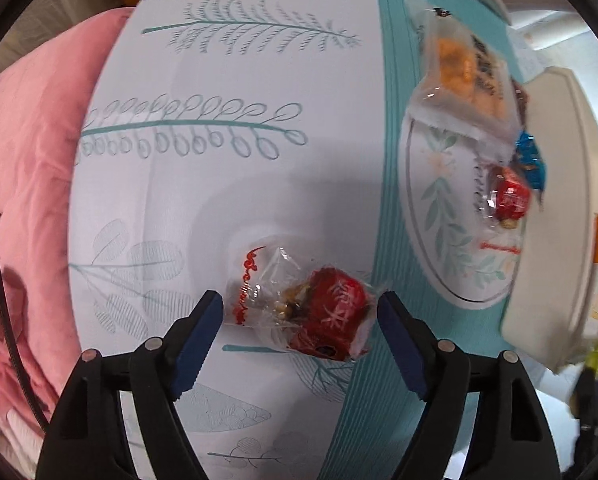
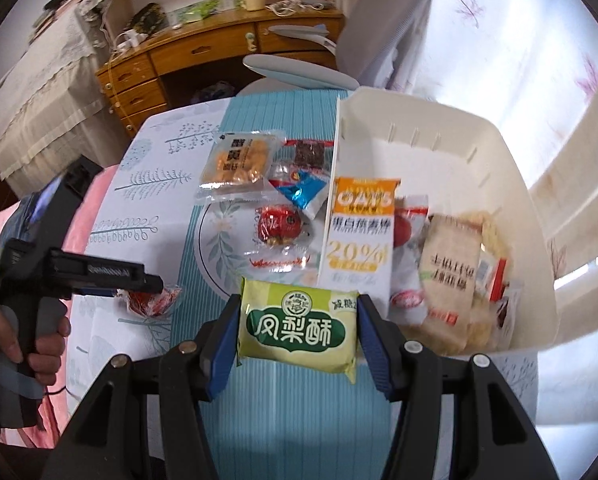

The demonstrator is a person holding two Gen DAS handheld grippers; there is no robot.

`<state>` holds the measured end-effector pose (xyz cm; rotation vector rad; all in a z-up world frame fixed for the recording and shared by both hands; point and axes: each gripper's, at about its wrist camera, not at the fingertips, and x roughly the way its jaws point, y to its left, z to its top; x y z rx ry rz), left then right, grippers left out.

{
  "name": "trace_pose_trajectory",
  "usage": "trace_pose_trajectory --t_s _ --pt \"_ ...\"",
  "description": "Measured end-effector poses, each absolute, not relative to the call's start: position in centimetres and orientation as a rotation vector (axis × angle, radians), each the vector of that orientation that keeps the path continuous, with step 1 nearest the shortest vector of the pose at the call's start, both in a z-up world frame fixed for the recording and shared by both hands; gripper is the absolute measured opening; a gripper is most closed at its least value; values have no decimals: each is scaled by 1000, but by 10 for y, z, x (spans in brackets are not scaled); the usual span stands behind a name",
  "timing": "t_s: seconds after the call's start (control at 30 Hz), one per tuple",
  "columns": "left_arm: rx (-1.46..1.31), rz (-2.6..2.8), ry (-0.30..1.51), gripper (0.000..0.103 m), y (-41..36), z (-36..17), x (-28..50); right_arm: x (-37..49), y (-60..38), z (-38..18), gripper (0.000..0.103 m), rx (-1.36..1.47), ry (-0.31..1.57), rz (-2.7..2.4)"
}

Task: Organize snacks
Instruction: 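Release the green pack into the tray with the right tool while the left tool carries the red pack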

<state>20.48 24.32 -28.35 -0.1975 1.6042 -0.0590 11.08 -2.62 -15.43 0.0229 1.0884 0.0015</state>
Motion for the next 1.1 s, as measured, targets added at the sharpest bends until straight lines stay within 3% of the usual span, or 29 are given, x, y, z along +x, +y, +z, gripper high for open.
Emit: trace_pose_trajectory --t_s 0.43,0.5,0.6,1.1 --pt "-315 62 1612 72 233 -294 188 128 -60 -132 56 -43 1052 131" --pt "-386 35 1607 52 236 -293 181 129 -66 -131 56 -41 1050 141" --pt "-389 59 1606 49 227 -289 175 132 -74 -131 56 -43 1049 155" --pt "-364 132 1622 46 191 -263 171 140 -114 -124 56 0 1022 164"
